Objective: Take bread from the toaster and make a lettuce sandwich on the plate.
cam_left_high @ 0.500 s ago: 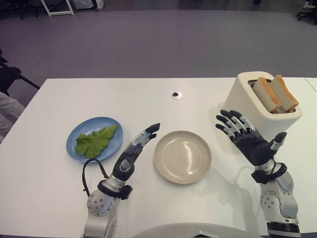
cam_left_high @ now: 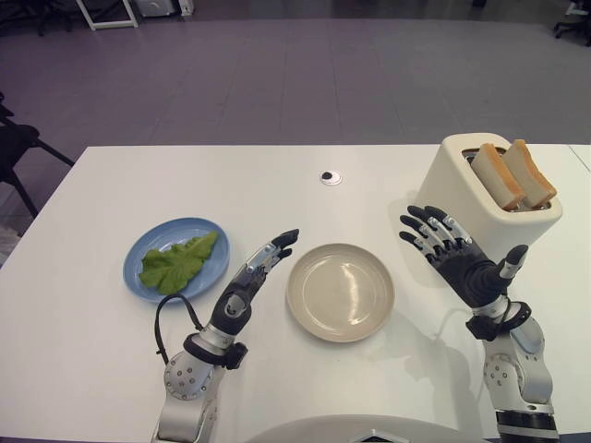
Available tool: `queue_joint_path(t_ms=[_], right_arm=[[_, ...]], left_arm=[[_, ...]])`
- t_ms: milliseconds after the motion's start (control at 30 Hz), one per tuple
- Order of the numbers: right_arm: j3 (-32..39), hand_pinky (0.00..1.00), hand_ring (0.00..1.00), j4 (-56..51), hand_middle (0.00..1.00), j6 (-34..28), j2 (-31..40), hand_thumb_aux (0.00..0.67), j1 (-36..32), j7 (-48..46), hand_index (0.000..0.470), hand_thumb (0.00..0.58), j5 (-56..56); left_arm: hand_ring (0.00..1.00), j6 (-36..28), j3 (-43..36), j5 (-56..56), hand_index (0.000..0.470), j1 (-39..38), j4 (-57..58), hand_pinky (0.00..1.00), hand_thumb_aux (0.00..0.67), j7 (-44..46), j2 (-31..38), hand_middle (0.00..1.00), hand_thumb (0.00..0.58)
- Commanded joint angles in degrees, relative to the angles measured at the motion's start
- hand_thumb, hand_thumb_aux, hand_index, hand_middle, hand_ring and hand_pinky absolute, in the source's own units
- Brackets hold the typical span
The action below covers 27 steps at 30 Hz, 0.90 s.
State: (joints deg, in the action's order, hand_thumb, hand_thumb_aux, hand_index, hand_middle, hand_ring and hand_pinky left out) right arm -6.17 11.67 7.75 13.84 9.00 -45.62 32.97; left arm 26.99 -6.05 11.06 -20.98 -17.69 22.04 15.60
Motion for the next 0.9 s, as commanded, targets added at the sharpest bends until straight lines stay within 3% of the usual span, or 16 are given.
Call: queue_joint_path(t_ms=[33, 133, 233, 367, 467, 667, 700, 733, 833, 900], right_arm=[[0.08, 0.00, 0.00, -0.16, 0.00, 0.88, 0.44, 0.000, -0.36, -0.16, 0.000, 0.000, -1.11], [-4.80, 0.00, 0.00, 5.32, 0.00, 2.19, 1.13, 0.000, -1.29, 2.85, 0.000, 0.000, 1.88], [-17.13, 0.00, 0.00, 8.63, 0.00, 0.81, 8.25, 0.000, -7.74, 11.17, 0.000, 0.000, 3.61], [-25.72, 0.00, 0.00, -1.81, 0.00, 4.00, 20.47, 0.000, -14.57, 19.33, 0.000, 0.000, -12.90], [-23.58, 0.00, 0.00, -12.05, 0.00, 9.17, 25.25, 0.000, -15.96, 24.96, 0.000, 0.000, -28.13], [-16.00, 0.00, 0.00, -27.59, 0.00, 16.86, 27.91, 0.000, -17.32, 33.73, 0.000, 0.000, -44.20], [-15.13, 0.00, 0.00, -29.75, 0.00, 17.65, 28.17, 0.100, -17.72, 34.37, 0.070, 0.160, -45.01], [-14.41, 0.00, 0.00, -31.49, 0.00, 18.21, 28.41, 0.158, -18.02, 34.90, 0.111, 0.241, -45.68], [-11.69, 0.00, 0.00, -36.36, 0.00, 19.56, 28.57, 0.095, -18.72, 36.25, 0.066, 0.152, -47.40], [-10.07, 0.00, 0.00, -38.55, 0.00, 20.37, 28.48, 0.102, -19.12, 36.92, 0.072, 0.164, -48.01]], left_arm=[[0.00, -0.16, -0.01, -1.00, 0.000, 0.01, 0.42, 0.00, 0.000, 0.28, -0.13, 0.00, 0.000], [0.00, 0.03, -0.22, -1.30, 0.000, 0.25, 0.84, 0.00, 0.000, 0.45, -0.19, 0.00, 0.000], [0.00, 0.01, -0.42, -1.51, 0.000, 0.70, 1.26, 0.00, 0.000, 0.60, -0.31, 0.00, 0.000], [0.00, 0.32, -0.76, -2.16, 0.000, 0.74, 1.74, 0.00, 0.000, 0.38, -0.88, 0.00, 0.000], [0.00, 0.49, -1.00, -2.71, 0.000, 1.01, 2.13, 0.00, 0.000, 0.41, -1.26, 0.00, 0.000], [0.00, 0.60, -1.50, -3.27, 0.000, 0.77, 2.01, 0.00, 0.000, 0.39, -1.57, 0.00, 0.000], [0.00, 0.64, -1.54, -3.32, 0.000, 0.62, 1.92, 0.00, 0.000, 0.39, -1.58, 0.00, 0.000], [0.00, 0.67, -1.58, -3.38, 0.000, 0.53, 1.87, 0.00, 0.000, 0.38, -1.58, 0.00, 0.000], [0.00, 0.68, -1.63, -3.50, 0.000, 0.13, 1.51, 0.00, 0.000, 0.37, -1.57, 0.00, 0.000], [0.00, 0.69, -1.67, -3.58, 0.000, 0.07, 1.49, 0.00, 0.000, 0.40, -1.57, 0.00, 0.000]])
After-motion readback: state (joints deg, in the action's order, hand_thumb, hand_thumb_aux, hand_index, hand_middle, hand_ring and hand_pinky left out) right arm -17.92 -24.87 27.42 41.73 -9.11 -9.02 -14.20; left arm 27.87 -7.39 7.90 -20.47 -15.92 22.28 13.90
